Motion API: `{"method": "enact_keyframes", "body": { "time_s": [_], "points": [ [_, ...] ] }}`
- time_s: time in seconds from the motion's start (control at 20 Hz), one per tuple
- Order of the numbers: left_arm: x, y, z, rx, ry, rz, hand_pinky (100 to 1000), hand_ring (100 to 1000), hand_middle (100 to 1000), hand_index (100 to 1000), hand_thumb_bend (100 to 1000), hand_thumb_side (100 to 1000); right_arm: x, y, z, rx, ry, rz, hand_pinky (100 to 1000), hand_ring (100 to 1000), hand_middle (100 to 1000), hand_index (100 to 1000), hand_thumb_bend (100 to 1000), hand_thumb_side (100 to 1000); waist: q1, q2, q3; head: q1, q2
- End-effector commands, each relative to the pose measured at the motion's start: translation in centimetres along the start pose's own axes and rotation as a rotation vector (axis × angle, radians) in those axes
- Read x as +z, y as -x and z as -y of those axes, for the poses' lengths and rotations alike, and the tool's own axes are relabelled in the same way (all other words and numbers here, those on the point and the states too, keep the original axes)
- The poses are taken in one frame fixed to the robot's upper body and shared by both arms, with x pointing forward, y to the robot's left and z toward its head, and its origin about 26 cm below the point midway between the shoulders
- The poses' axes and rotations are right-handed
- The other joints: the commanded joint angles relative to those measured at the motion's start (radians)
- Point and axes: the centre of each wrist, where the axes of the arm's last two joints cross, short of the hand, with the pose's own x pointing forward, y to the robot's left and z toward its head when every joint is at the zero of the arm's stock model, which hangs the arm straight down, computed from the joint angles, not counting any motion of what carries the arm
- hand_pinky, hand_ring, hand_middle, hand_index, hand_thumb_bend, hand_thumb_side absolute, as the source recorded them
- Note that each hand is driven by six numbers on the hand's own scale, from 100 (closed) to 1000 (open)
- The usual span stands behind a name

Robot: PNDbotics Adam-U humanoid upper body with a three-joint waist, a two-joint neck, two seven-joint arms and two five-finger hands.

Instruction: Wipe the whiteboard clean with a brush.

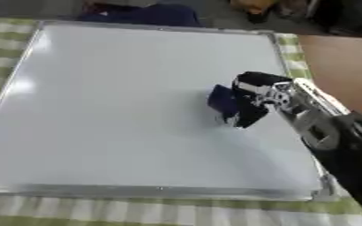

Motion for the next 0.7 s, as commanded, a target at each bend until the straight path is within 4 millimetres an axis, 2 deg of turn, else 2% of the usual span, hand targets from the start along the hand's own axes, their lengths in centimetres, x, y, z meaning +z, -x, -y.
{"method": "enact_keyframes", "body": {
  "time_s": [0.05,0.3,0.7],
  "points": [
    [-0.5,-0.7,0.0,0.002,0.011,0.034,646,785,759,808,213,1000,0.9,0.0,1.0,0.034,0.002,0.004,574,684,377,202,100,239,0.003,-0.018,-0.001,-0.003,-0.011],
    [-0.6,-0.7,0.0,0.004,0.012,0.035,647,786,760,808,212,1000,0.8,-0.3,0.9,0.062,-0.030,0.012,579,695,378,260,100,245,0.001,-0.019,0.000,-0.004,-0.011],
    [-0.6,-0.7,0.0,0.006,0.013,0.035,647,787,760,808,213,1000,-0.2,0.0,0.1,0.095,-0.069,-0.013,579,698,350,286,100,245,0.001,-0.020,0.005,-0.007,-0.014]
  ]
}}
